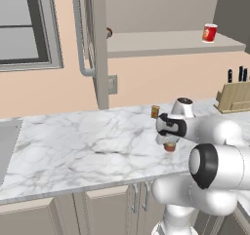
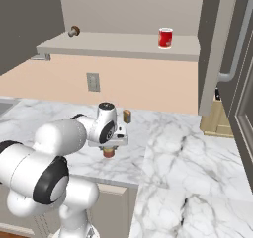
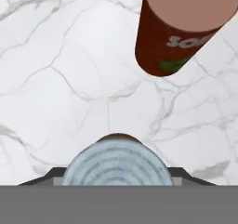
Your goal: Pick the cans from the counter and place them in their designated side in the cabinet.
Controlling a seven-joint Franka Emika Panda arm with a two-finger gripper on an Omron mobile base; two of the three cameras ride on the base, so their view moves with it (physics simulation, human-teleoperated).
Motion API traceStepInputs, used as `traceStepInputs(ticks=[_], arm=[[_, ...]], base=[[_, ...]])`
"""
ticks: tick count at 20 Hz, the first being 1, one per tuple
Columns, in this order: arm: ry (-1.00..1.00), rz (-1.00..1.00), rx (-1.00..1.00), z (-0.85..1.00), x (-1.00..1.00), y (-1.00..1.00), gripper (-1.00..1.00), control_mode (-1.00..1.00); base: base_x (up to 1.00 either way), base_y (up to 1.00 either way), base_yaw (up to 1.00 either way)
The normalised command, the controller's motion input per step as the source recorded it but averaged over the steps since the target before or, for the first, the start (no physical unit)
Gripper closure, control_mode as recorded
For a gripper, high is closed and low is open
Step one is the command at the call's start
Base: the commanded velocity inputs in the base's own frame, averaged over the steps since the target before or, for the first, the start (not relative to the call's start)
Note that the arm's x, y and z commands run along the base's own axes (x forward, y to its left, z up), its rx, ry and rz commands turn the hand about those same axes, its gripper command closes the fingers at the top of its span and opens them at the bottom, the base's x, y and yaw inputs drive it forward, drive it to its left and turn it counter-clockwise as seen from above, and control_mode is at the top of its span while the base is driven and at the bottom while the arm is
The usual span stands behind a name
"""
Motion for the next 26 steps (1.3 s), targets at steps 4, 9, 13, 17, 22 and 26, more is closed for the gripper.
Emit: traceStepInputs(ticks=[4, 9, 13, 17, 22, 26], arm=[[0.00, 0.01, 0.00, 0.34, 0.00, -0.08, 1.00, -1.00], [0.00, 0.01, 0.00, 0.37, 0.00, -0.04, 1.00, -1.00], [0.00, 0.01, 0.00, 0.37, 0.00, -0.05, 1.00, -1.00], [0.00, 0.03, 0.00, 0.30, 0.00, -0.08, 1.00, -1.00], [-0.02, 0.04, 0.00, 0.28, 0.00, -0.09, 1.00, -1.00], [-0.04, 0.05, 0.00, 0.30, 0.00, -0.07, 1.00, -1.00]], base=[[0.00, 0.00, 0.00], [0.00, 0.00, 0.00], [0.00, 0.00, 0.00], [0.00, 0.00, 0.00], [0.00, 0.00, 0.00], [0.00, 0.00, 0.00]])
